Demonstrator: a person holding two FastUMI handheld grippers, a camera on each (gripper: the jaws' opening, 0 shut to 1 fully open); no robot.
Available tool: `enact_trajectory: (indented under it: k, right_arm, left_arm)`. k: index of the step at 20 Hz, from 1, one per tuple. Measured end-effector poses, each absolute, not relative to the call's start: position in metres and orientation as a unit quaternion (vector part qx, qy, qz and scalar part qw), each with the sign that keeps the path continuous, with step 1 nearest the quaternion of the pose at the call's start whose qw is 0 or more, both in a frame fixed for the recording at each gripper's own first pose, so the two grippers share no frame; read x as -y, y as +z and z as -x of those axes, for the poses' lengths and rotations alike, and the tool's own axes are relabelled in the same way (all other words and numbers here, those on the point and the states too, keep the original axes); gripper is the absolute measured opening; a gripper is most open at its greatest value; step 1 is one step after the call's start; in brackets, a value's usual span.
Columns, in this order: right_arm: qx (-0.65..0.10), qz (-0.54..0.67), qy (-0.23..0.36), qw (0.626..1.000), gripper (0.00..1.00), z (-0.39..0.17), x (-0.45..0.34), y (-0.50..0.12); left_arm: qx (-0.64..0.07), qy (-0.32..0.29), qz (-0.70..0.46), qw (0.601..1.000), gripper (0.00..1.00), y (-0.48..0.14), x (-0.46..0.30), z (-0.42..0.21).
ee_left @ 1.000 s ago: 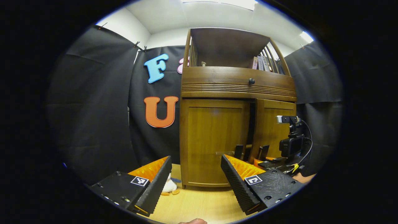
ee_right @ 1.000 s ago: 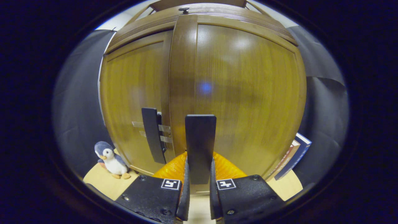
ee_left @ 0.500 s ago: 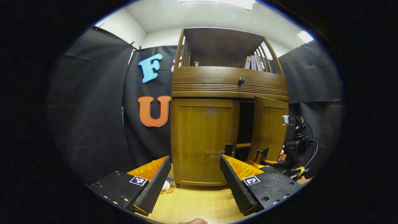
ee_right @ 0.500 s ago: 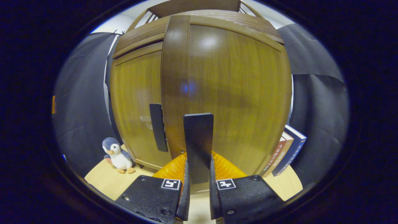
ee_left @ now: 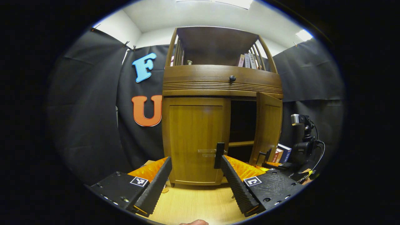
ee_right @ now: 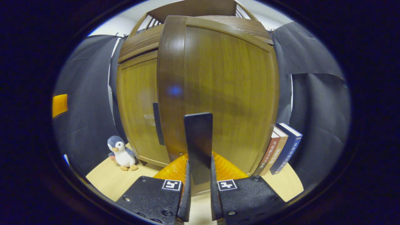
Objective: Open the right door of the double-door shoe cabinet with the right hand, and open the left door with the left hand.
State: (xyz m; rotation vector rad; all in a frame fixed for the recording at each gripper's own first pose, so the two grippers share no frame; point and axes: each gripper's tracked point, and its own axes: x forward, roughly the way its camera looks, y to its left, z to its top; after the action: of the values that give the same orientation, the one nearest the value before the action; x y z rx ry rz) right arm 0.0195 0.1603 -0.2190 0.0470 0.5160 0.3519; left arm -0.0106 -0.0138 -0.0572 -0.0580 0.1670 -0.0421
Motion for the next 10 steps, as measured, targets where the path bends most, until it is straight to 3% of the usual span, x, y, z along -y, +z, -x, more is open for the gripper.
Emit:
enact_trajectory:
  k: [3,10]
  right_arm:
    - [-0.254,-0.025,0.174,0.951,0.31,-0.012,-0.151,-0.217]
    - [-0.256,-0.021,0.178,0.950,0.26,0.001,-0.133,-0.215]
  left_arm:
    - [-0.084,-0.027,0.027,0.996,0.95,-0.058,0.019,0.009]
    - [-0.090,-0.046,0.027,0.994,0.95,-0.062,0.037,0.004]
